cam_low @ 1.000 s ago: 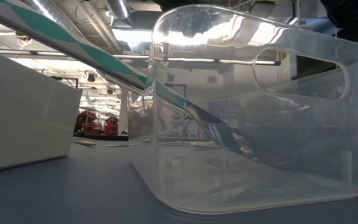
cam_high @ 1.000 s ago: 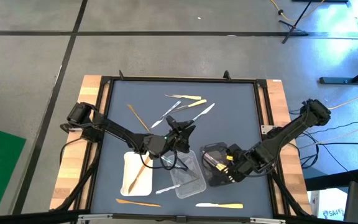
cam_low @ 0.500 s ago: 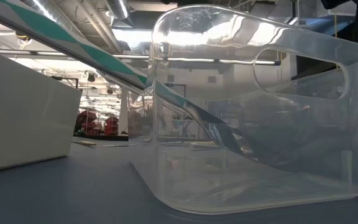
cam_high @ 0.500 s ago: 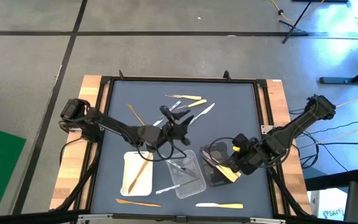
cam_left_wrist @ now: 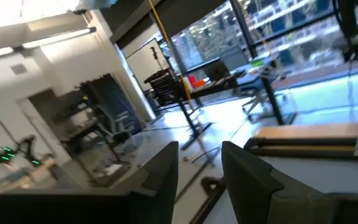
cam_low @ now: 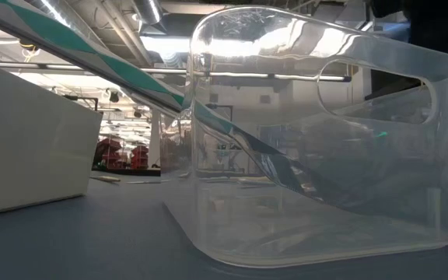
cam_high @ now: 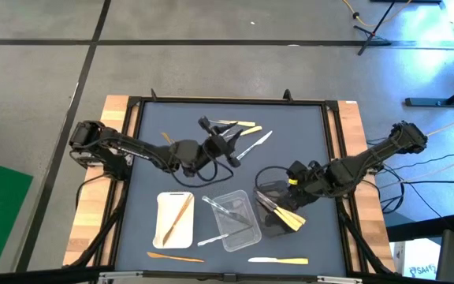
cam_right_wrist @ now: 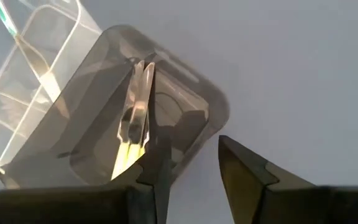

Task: Sort silverware by color (type)
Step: Put the blue patterned table knife into the transparent bin

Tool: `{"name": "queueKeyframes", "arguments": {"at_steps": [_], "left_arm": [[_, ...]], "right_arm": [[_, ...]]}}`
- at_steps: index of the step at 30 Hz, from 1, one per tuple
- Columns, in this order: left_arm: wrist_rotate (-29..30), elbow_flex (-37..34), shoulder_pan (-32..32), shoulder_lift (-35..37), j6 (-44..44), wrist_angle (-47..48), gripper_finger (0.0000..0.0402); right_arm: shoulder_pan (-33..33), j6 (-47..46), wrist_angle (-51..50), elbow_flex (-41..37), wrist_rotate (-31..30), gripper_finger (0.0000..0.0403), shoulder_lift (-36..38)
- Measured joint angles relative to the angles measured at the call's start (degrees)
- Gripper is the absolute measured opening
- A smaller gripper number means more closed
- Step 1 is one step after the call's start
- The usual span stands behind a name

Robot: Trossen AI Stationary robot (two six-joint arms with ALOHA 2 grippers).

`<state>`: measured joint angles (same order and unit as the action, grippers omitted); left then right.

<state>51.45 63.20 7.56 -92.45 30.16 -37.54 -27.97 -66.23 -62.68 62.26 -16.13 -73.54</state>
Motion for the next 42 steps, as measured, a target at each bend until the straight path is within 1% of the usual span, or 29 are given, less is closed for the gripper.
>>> {"name": "queueKeyframes", "arguments": {"at_steps": [3, 6, 13, 18, 23, 25, 32, 35, 42], "left_arm": [[-3.43, 0.07, -2.32, 0.94, -5.21, 3.29, 0.0117], [-9.24, 0.95, -5.06, 1.03, -10.4, 6.48, 0.0117], [-20.63, 4.17, -12.32, 1.03, -22.04, 19.73, 0.0117], [-28.6, 4.59, -17.99, 1.03, -29.95, 25.81, 0.0117], [-35.23, 4.59, -23.46, 1.01, -37.97, 34.6, 0.0117], [-36.23, 4.59, -25.15, 1.01, -40.05, 38.25, 0.0117], [-36.34, 4.58, -28.91, 0.75, -43.63, 48.86, 0.0117], [-36.36, 4.57, -29.48, -0.12, -43.78, 50.95, 0.0117], [-36.4, 4.57, -29.59, -3.76, -45.05, 50.93, 0.0117]], "right_arm": [[1.86, 3.62, 0.13, 0.0, -0.38, 0.012, 0.0], [3.43, 6.83, 0.29, 0.0, -1.41, 0.012, 0.0], [6.76, 13.69, 1.57, 0.0, -1.42, 0.012, -0.02], [8.88, 17.62, 2.74, 0.0, -1.44, 0.012, -0.02], [10.52, 20.06, 3.17, 0.0, -1.45, 0.012, -0.04], [10.54, 20.23, 3.17, 0.0, -1.48, 0.012, -0.04], [10.39, 20.26, 3.15, 0.0, -2.33, 0.012, -0.07], [10.39, 20.28, 3.15, 0.0, -2.33, 0.012, -0.07], [10.39, 20.26, 3.15, -0.02, -2.33, 0.012, -0.07]]}}
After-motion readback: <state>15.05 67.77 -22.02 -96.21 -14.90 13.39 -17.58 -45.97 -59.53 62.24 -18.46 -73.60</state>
